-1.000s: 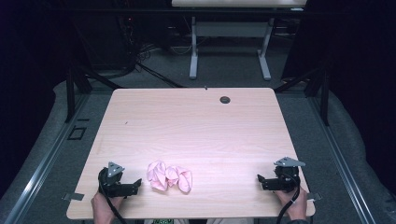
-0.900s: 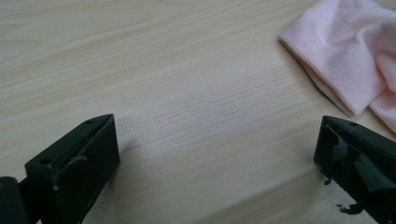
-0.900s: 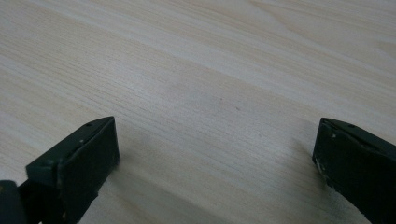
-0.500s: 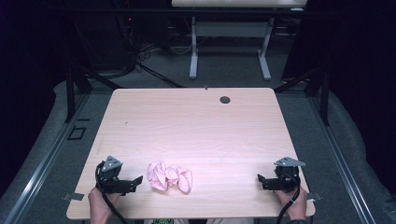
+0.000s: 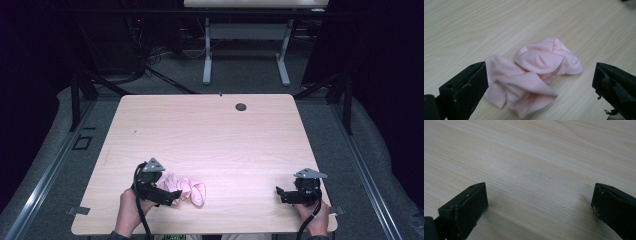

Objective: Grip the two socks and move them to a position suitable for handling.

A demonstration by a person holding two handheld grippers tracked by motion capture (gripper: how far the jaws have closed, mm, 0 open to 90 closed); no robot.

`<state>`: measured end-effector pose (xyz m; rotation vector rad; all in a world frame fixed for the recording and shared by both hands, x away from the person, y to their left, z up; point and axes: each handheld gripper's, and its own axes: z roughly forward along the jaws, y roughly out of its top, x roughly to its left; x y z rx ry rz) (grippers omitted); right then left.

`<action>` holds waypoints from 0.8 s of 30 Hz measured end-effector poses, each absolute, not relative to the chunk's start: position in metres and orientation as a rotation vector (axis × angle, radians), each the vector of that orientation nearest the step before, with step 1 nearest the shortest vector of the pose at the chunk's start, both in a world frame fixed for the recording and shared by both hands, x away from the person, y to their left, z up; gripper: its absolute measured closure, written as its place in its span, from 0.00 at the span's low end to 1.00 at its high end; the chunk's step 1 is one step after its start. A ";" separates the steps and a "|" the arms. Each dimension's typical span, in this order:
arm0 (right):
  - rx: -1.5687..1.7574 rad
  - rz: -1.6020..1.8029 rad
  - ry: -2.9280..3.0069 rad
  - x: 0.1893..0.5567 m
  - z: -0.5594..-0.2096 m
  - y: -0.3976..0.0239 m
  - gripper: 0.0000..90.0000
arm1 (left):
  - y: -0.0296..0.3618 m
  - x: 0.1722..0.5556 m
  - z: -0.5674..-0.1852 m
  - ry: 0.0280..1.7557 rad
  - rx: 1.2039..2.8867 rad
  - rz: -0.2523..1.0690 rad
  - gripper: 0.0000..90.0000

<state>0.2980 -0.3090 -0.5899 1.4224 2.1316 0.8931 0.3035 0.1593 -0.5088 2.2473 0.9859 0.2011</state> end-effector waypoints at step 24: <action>1.425 0.891 2.127 0.298 -0.590 -0.309 0.00 | 0.083 0.342 -0.548 1.020 2.630 0.146 0.47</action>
